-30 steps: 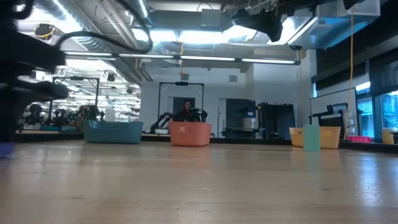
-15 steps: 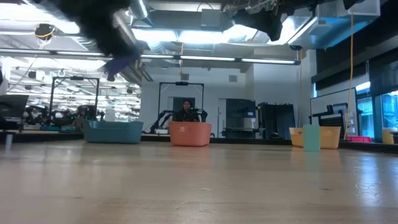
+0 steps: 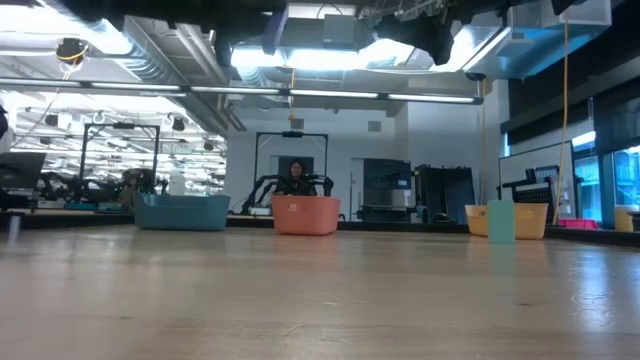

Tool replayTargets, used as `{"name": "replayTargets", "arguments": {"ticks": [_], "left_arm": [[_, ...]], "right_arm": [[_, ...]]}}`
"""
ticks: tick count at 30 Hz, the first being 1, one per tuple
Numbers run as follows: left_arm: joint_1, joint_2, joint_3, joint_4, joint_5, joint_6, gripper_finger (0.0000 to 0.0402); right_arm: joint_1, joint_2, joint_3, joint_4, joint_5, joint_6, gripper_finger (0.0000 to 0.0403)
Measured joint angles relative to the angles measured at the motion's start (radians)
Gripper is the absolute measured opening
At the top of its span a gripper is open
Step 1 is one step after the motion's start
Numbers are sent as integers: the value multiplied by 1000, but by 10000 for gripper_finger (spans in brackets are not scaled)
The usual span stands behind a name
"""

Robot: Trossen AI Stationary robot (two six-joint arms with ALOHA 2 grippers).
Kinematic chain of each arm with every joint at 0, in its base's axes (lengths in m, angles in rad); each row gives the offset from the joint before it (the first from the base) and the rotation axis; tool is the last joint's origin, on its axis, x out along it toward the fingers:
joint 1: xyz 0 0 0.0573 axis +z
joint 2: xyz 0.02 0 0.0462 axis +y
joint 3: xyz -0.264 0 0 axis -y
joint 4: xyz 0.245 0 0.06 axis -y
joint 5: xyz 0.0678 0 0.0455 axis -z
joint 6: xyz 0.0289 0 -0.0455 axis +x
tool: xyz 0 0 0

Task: Sort & place blocks by color
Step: Put the violet block into the orange bin

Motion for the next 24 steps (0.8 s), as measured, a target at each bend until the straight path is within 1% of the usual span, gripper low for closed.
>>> {"name": "replayTargets", "arguments": {"ticks": [8,24], "left_arm": [[-9,54,-54,205,-4,-60,87],[-21,58,-54,217,1,-87,87]], "right_arm": [[0,0,0,-1,0,2,341],[0,0,0,-5,-1,3,341]]}}
